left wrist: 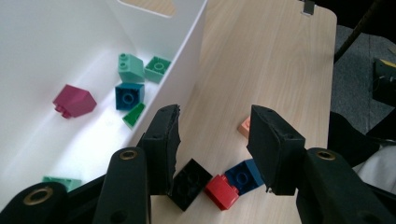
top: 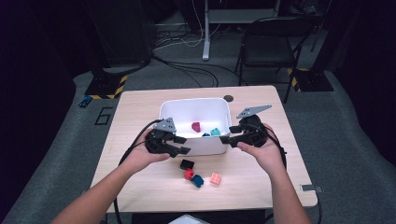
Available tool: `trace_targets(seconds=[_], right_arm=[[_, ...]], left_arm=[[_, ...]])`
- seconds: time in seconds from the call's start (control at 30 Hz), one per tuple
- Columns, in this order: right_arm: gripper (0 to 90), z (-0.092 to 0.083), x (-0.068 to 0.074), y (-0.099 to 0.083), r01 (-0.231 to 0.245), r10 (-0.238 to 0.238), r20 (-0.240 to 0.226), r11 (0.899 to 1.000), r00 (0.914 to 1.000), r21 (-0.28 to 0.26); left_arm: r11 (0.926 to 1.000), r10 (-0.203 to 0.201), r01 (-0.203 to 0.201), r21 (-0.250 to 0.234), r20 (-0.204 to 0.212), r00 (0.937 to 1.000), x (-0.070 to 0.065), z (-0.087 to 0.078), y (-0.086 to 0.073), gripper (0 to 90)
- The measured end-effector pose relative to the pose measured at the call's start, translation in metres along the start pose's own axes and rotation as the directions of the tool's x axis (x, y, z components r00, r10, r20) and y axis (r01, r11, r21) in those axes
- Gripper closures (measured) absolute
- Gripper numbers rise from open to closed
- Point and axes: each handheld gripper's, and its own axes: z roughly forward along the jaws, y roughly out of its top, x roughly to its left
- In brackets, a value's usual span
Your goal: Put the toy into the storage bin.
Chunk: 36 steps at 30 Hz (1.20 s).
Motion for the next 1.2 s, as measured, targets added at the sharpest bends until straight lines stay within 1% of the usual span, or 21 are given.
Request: trace_targets(seconds=[0.1, 0.13, 0.17, 0.2, 0.27, 0.33, 0.53, 0.63, 0.73, 0.8, 0.87, 1.0, 1.13, 1.2], right_arm=[[39.2, 0.000, 0.000, 0.000, 0.002, -0.002, 0.000, 1.000, 1.0000, -0.001], [39.2, 0.000, 0.000, 0.000, 0.000, 0.000, 0.000, 1.000, 1.0000, 0.001], [39.2, 0.000, 0.000, 0.000, 0.002, -0.002, 0.001, 1.000, 1.0000, 0.001], [39.2, 0.000, 0.000, 0.000, -0.002, 0.002, 0.002, 1.000, 1.0000, 0.002], [39.2, 0.001, 0.000, 0.000, -0.001, 0.001, 0.000, 1.000, 1.0000, 0.003], [39.1, 0.001, 0.000, 0.000, -0.001, 0.001, 0.000, 1.000, 1.0000, 0.004], [39.1, 0.002, 0.001, 0.000, 0.005, -0.005, -0.001, 1.000, 1.0000, 0.004], [39.0, 0.002, 0.001, 0.000, 0.004, -0.004, 0.000, 1.000, 1.0000, 0.005], [39.0, 0.003, 0.001, 0.000, 0.004, -0.004, -0.001, 1.000, 1.0000, 0.006], [39.0, 0.003, 0.001, 0.000, 0.006, -0.006, -0.002, 1.000, 1.0000, 0.007], [39.0, 0.004, 0.001, 0.000, 0.006, -0.006, -0.003, 1.000, 1.0000, 0.008], [39.0, 0.003, 0.001, 0.000, 0.007, -0.007, -0.001, 1.000, 1.0000, 0.006], [39.0, 0.003, 0.001, 0.000, 0.006, -0.006, -0.001, 1.000, 1.0000, 0.008], [39.1, 0.004, 0.001, 0.000, 0.006, -0.006, 0.000, 1.000, 1.0000, 0.010]], left_arm=[[0.9998, -0.010, 0.010, 0.014, -0.004, 0.9999, 0.000, 0.006, -0.011, 52.9], [0.9997, -0.006, 0.006, 0.023, -0.008, 0.9999, 0.000, 0.008, -0.015, 53.0], [0.9997, -0.008, 0.008, 0.023, -0.013, 0.9999, 0.000, 0.010, -0.018, 53.0], [0.9996, -0.019, 0.019, 0.021, -0.007, 0.9998, 0.001, 0.011, -0.021, 53.3], [0.9995, -0.022, 0.022, 0.020, -0.012, 0.9997, 0.001, 0.014, -0.027, 53.4], [0.9992, -0.025, 0.025, 0.030, -0.009, 0.9996, 0.002, 0.019, -0.033, 53.7], [0.9985, -0.014, 0.015, 0.053, -0.025, 0.9996, 0.001, 0.034, -0.049, 54.5], [0.9970, -0.019, 0.021, 0.075, -0.039, 0.9991, 0.004, 0.041, -0.057, 54.7], [0.9961, -0.036, 0.040, 0.079, -0.046, 0.9983, 0.006, 0.049, -0.065, 55.3], [0.9959, -0.048, 0.051, 0.075, -0.049, 0.9977, 0.007, 0.053, -0.068, 55.7], [0.9953, -0.046, 0.050, 0.084, -0.046, 0.9979, 0.008, 0.055, -0.071, 55.7], [0.9940, -0.059, 0.063, 0.089, -0.049, 0.9971, 0.010, 0.060, -0.076, 55.8], [0.9934, -0.068, 0.071, 0.090, -0.034, 0.9971, 0.009, 0.064, -0.079, 58.0], [0.9932, -0.065, 0.067, 0.095, -0.026, 0.9976, 0.008, 0.066, -0.080, 58.7]])
